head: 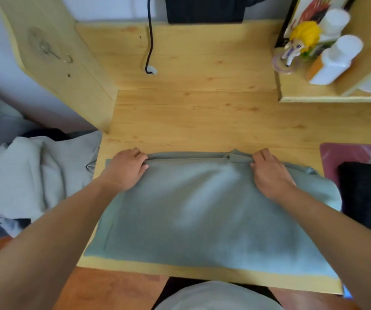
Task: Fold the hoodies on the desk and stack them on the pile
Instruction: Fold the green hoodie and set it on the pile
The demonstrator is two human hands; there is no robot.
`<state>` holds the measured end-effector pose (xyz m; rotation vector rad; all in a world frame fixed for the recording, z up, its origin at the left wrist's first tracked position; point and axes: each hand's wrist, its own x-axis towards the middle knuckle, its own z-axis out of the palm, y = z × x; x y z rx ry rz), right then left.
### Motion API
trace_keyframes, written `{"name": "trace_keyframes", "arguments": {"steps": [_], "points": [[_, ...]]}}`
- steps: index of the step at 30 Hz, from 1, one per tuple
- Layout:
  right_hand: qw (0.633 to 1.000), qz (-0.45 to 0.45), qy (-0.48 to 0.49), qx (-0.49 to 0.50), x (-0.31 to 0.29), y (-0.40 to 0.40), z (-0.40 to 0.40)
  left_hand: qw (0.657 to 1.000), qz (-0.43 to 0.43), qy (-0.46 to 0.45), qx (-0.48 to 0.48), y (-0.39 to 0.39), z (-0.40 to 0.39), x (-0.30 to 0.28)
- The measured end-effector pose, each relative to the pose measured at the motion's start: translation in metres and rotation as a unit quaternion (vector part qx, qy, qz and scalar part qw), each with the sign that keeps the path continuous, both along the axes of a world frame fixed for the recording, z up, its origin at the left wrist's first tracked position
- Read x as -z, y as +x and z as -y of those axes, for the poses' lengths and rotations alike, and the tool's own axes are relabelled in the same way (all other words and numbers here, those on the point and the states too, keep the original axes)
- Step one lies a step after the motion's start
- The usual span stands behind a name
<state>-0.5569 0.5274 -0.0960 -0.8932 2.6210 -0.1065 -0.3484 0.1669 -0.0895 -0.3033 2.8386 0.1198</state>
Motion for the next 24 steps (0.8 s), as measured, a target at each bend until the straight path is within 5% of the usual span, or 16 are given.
{"name": "trace_keyframes", "arguments": {"steps": [4, 8, 15, 18, 20, 24], "points": [[1.000, 0.025, -0.015, -0.004, -0.010, -0.008, 0.000, 0.995, -0.038, -0.030, 0.084, 0.003, 0.008, 0.003], [0.999, 0.054, 0.009, -0.005, -0.018, -0.017, 0.002, 0.999, 0.007, 0.037, -0.010, -0.010, 0.006, 0.007], [0.987, 0.105, 0.025, 0.117, -0.014, -0.032, 0.017, 0.992, 0.063, -0.009, -0.113, -0.038, -0.006, -0.009], [0.989, 0.097, 0.037, 0.106, -0.004, -0.024, 0.024, 0.987, -0.055, -0.074, -0.135, -0.041, -0.050, -0.013], [0.992, 0.062, 0.039, 0.098, 0.003, -0.019, 0.021, 0.986, -0.141, -0.006, -0.090, -0.033, -0.113, -0.020], [0.997, -0.034, 0.036, 0.059, 0.018, -0.008, 0.010, 0.996, -0.047, 0.063, -0.037, 0.015, -0.217, -0.007]]}}
